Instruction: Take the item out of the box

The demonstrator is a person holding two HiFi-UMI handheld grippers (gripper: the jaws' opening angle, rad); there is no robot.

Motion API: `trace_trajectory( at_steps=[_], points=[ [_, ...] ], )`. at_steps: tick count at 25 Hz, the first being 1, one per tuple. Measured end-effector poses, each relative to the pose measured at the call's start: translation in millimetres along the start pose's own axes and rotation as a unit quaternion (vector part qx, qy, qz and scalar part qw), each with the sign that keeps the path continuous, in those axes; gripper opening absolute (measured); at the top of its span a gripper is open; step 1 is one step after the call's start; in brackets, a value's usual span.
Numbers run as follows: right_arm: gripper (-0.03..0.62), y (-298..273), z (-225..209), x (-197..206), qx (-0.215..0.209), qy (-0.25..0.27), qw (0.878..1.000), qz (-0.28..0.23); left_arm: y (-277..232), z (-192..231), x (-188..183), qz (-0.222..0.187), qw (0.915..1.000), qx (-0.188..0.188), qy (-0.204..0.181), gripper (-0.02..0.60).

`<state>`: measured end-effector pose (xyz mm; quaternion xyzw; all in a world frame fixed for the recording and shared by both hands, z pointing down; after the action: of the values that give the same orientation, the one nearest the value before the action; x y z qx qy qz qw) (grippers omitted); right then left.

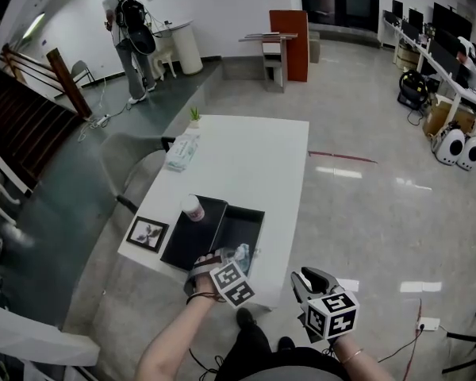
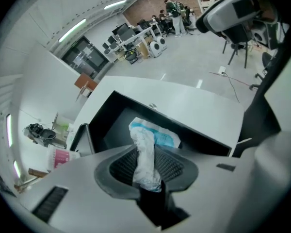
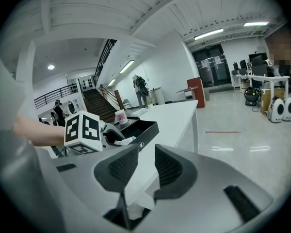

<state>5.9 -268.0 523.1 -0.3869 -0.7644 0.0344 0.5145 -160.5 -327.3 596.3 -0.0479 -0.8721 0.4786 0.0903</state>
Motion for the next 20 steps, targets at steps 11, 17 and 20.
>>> trace_trajectory(
  at_steps=[11, 17, 20],
  points=[
    [0.104, 12, 4, 5, -0.008, 0.006, 1.0, -0.002, 30, 16, 5, -0.03, 0.9856, -0.073, 0.149, 0.106],
    [0.101, 19, -1, 2, -0.008, 0.007, 1.0, -0.008, 51, 22, 6, -0.055, 0.9691, -0.095, 0.221, 0.106],
    [0.1, 22, -3, 1, -0.009, 0.005, 1.0, -0.011, 63, 27, 8, -0.071, 0.9567, -0.104, 0.262, 0.106]
  ],
)
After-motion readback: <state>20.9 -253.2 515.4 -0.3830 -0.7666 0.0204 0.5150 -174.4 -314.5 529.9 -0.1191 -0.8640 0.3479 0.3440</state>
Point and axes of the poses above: the fingertips, and each gripper's own axes: y backward along the fingers, z to its left, x out of its underside, the point moved 1 cm from there along y, backward along the fingers, and after that the axes turned 12 degrees about -y, right-handed, at the moved point
